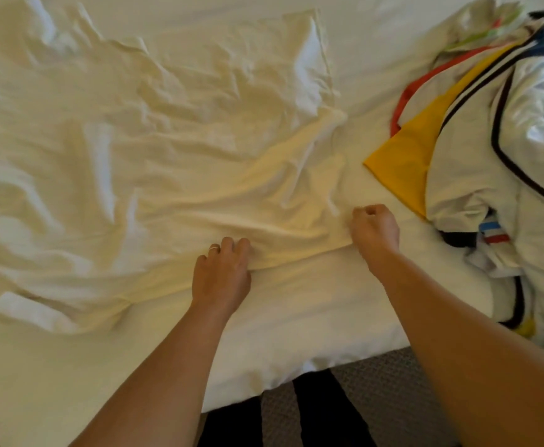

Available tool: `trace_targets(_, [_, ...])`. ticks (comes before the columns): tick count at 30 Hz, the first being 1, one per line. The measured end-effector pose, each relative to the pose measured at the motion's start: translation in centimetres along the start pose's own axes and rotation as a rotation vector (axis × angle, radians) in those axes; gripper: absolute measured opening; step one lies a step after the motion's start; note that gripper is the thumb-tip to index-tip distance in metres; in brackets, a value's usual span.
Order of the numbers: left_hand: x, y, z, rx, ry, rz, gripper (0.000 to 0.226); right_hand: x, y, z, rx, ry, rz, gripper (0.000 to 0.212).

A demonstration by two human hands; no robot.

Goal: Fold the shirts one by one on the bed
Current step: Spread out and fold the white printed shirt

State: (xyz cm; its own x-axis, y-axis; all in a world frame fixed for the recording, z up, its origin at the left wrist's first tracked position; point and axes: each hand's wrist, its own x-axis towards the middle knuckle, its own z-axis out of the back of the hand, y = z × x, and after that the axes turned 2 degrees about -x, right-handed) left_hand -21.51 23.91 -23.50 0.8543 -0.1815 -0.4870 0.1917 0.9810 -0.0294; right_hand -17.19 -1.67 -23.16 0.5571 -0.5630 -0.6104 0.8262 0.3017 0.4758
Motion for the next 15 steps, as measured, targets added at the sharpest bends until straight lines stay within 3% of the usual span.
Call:
trace_targets(3, [0.5, -1.1, -0.3, -0.055, -0.032, -0.047, 0.037, 0.2, 0.7, -0.3, -0.060, 0.155, -0.058, 0.033])
trace_targets(6, [0.8, -1.5, -0.3, -0.110, -0.008, -0.082, 0.026, -0.5, 0.5, 0.3, 0.034, 0.256, -0.089, 0.018])
trace_targets(11, [-0.1, -1.4, -0.1, -0.240, -0.075, -0.131, 0.012, -0.7, -0.4, 3.1, 0.382, 0.082, -0.123, 0.009])
trace_targets(15, [-0.9, -1.9, -1.2, -0.199, -0.059, -0.168, 0.009, -0.9, -1.6, 3.3, 0.375, 0.185, -0.126, 0.010])
